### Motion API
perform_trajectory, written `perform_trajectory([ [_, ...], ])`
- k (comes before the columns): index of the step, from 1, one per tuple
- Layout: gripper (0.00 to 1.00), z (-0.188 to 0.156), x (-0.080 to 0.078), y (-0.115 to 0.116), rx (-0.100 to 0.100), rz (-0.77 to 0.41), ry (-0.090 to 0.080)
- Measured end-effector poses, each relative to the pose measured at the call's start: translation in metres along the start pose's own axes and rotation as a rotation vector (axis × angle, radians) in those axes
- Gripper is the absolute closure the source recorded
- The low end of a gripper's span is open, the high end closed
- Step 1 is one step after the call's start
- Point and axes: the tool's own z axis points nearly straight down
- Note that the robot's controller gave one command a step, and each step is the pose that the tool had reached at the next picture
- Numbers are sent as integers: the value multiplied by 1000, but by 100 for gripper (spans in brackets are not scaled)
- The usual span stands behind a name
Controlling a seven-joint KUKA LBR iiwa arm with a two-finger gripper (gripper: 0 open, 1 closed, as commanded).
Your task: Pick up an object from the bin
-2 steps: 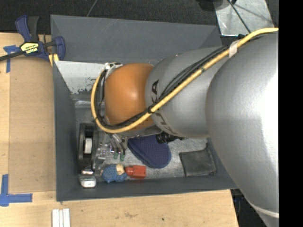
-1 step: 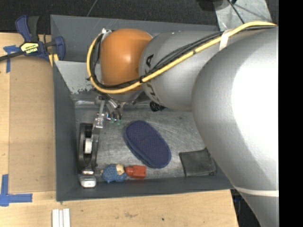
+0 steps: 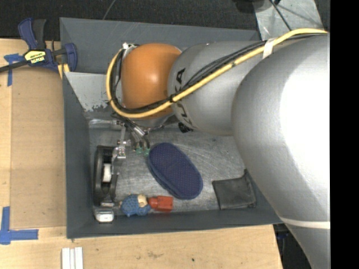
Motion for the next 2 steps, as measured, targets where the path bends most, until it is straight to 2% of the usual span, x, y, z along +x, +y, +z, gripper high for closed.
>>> perform_trajectory([
  [1, 0, 3, -29, -92, 11, -193, 3],
  [2, 0, 36, -2, -23, 9, -293, -2],
])
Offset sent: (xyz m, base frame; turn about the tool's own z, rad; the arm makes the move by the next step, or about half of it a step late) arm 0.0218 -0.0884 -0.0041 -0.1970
